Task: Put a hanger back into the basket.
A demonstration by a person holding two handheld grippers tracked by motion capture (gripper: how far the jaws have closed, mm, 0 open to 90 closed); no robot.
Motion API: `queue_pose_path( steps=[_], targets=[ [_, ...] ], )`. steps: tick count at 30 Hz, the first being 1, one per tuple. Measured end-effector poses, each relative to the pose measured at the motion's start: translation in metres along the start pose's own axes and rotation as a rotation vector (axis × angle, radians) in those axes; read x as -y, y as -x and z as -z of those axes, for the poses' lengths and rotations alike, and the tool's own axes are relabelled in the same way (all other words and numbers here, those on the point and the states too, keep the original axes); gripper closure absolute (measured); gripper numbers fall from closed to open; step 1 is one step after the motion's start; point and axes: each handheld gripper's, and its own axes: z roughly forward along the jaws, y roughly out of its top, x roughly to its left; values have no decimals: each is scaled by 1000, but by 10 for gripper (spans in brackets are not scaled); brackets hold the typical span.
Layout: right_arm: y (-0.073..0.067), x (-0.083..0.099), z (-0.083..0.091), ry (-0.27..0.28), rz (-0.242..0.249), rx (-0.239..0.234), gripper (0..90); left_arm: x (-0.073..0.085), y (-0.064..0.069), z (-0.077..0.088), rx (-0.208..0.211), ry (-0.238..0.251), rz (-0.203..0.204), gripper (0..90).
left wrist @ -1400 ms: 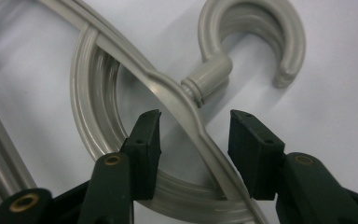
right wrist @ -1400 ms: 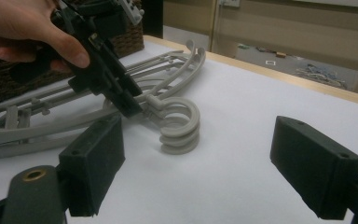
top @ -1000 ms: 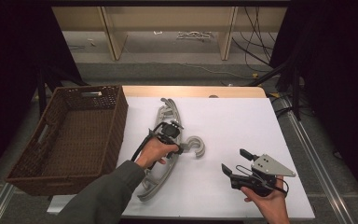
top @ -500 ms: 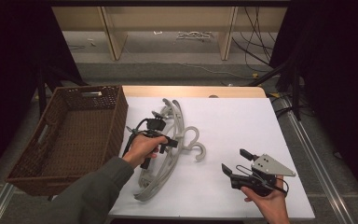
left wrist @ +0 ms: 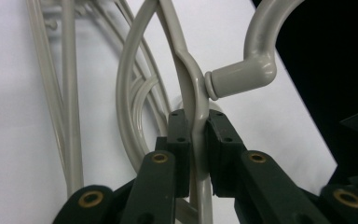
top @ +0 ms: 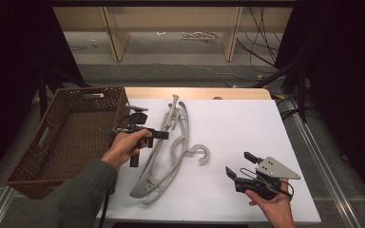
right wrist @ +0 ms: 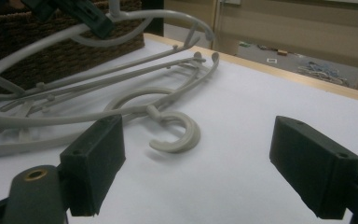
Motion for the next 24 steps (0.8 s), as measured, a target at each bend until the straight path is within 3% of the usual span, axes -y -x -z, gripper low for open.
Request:
queue_pose_path(
  steps=[1, 2, 5, 6, 12, 24],
  targets=[
    [0, 0, 0, 0, 0, 0, 191, 0, 0, 0, 0, 0, 0, 809],
    [0, 0, 0, 1, 2, 3, 190, -3, -1, 8, 38, 19, 10, 809],
    [0, 0, 0, 0, 3, -1, 190, -6, 0, 13, 39, 32, 5, 810],
    [0, 0, 0, -5, 3, 0, 191, -7, 2, 17, 61, 38, 3, 810],
    [0, 0, 0, -6, 5, 0, 191, -15, 12, 30, 96, 74, -27, 811],
    [0, 0, 0, -4, -2, -2, 191, -35, 30, 69, 94, 134, -117, 812]
  ],
)
